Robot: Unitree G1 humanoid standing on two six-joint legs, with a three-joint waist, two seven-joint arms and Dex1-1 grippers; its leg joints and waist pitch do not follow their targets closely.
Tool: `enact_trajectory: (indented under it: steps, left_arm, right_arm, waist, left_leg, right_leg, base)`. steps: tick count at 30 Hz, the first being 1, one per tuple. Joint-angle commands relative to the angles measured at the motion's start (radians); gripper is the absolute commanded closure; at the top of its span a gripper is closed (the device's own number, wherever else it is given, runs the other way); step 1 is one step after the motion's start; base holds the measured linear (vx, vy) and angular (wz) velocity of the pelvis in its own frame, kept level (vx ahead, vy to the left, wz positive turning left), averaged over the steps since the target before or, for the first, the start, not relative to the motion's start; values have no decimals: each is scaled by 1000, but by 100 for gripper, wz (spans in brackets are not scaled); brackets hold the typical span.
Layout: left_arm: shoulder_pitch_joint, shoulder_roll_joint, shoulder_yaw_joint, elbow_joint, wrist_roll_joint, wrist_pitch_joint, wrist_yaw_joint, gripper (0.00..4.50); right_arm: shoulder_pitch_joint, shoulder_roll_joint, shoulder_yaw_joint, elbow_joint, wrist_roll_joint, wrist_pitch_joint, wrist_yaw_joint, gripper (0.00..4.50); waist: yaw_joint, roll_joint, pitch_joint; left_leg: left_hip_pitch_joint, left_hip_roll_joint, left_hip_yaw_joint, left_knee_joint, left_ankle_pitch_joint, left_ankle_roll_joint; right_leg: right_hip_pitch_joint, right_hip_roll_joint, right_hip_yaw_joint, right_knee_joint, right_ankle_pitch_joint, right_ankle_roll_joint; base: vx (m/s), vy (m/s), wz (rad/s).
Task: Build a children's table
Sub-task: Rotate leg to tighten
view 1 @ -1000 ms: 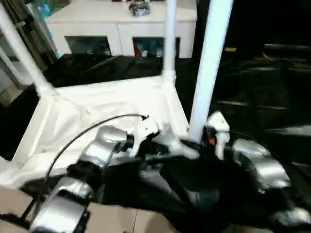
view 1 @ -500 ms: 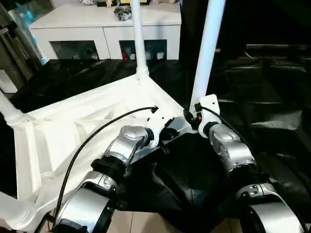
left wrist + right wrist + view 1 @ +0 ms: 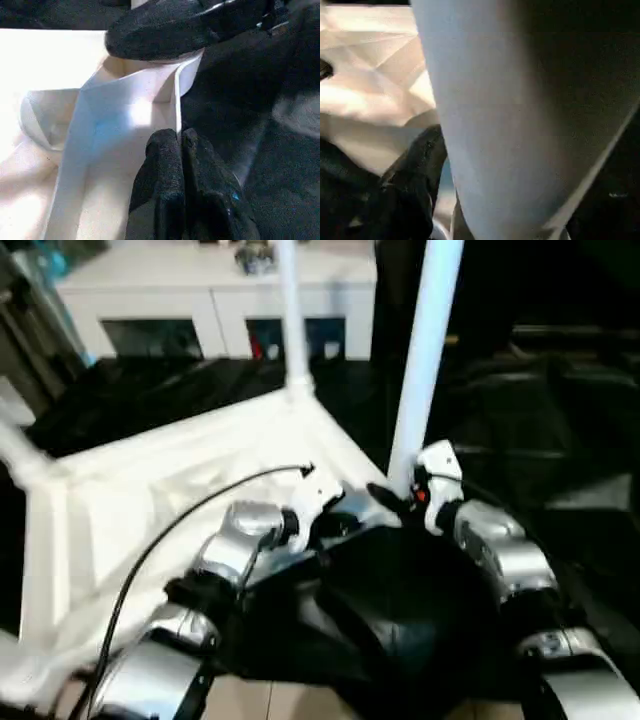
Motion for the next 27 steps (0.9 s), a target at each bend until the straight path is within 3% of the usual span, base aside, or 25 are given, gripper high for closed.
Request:
enact_trajectory:
  steps: [1, 5, 9, 11, 14, 21, 24, 26, 27]
  left_arm:
    - [5, 5, -56, -3, 10, -27, -69, 450]
    - [8, 73, -71, -10, -2, -50, -205, 450]
    - [2, 93, -73, -9, -4, -51, -241, 450]
    - [1, 96, -74, -10, -2, -52, -249, 450]
    - [1, 101, -73, -13, -5, -50, -264, 450]
    - [10, 110, -75, -19, -15, -51, -285, 450]
    - [-9, 76, -47, 14, -3, -33, -171, 450]
    - [-31, 44, -23, 45, 2, -11, -77, 450]
    - [-38, 32, -14, 55, 1, -1, -46, 450]
  right_arm:
    - [46, 1, 104, -38, 32, 47, 157, 136]
    - [103, -108, 150, -136, 56, 100, 362, 152]
    - [118, -138, 176, -163, 42, 97, 408, 171]
    - [119, -138, 176, -164, 41, 98, 408, 209]
    - [119, -137, 177, -167, 39, 97, 408, 226]
    - [136, -140, 185, -214, 53, 126, 420, 240]
    - [120, -86, 155, -150, 15, 93, 284, 241]
    - [88, -36, 124, -62, -26, 75, 122, 244]
    - [76, -17, 112, -30, -40, 76, 58, 248]
  waist:
    - [12, -13, -53]
    - [31, -13, -48]
    - [45, -11, -48]
    - [44, -12, -47]
    - [43, -13, -49]
    - [45, -11, -52]
    - [43, -10, -51]
    - [28, -8, -42]
    - [24, -12, -38]
  left_leg:
    - [3, 87, -42, -65, -118, 141]
    - [8, 90, -38, -68, -159, 131]
    - [12, 92, -39, -72, -175, 92]
    - [13, 92, -40, -74, -181, 78]
    - [12, 91, -40, -73, -171, 75]
    - [9, 89, -38, -68, -133, 100]
    - [9, 90, -39, -70, -146, 92]
    - [19, 84, -40, -74, -223, 43]
    - [18, 81, -45, -78, -264, 23]
  right_leg:
    - [46, -102, 52, -60, -82, -265]
    - [41, -104, 55, -63, -129, -257]
    - [37, -106, 57, -66, -178, -248]
    - [37, -105, 57, -67, -187, -247]
    - [38, -104, 58, -64, -167, -248]
    - [40, -104, 56, -60, -112, -254]
    - [38, -104, 55, -62, -133, -253]
    - [27, -106, 56, -77, -262, -244]
    - [33, -107, 55, -84, -346, -223]
  base:
    - [0, 0, 0]
    - [0, 0, 0]
    - [0, 0, 0]
    - [0, 0, 0]
    - [0, 0, 0]
    - [0, 0, 0]
    - [0, 0, 0]
    - [0, 0, 0]
    - [0, 0, 0]
